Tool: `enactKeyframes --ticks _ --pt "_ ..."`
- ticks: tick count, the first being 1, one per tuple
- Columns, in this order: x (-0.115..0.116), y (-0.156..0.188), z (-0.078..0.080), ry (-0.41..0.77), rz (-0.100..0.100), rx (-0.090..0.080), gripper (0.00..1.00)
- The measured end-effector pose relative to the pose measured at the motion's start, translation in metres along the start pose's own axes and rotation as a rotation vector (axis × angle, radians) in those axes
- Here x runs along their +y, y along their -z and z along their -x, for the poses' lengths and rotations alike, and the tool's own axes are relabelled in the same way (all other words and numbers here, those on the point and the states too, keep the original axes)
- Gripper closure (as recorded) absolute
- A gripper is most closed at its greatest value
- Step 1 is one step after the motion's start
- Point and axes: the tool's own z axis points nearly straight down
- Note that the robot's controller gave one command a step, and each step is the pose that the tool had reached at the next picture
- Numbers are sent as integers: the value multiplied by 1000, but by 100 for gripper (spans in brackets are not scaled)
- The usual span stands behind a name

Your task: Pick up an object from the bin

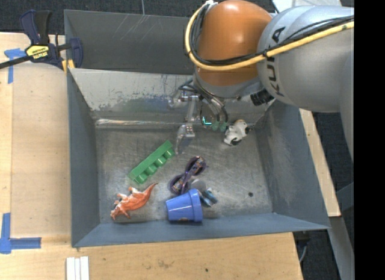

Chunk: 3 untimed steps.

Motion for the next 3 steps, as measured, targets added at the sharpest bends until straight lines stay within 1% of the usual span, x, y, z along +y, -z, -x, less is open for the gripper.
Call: enactKeyframes --ticks 1,2,3 --pt "0 5 2 -2 1 -9 0" --pt "12 -29 -3 157 -1 -17 0" --pt "43 -59 -25 510 -2 -4 0"
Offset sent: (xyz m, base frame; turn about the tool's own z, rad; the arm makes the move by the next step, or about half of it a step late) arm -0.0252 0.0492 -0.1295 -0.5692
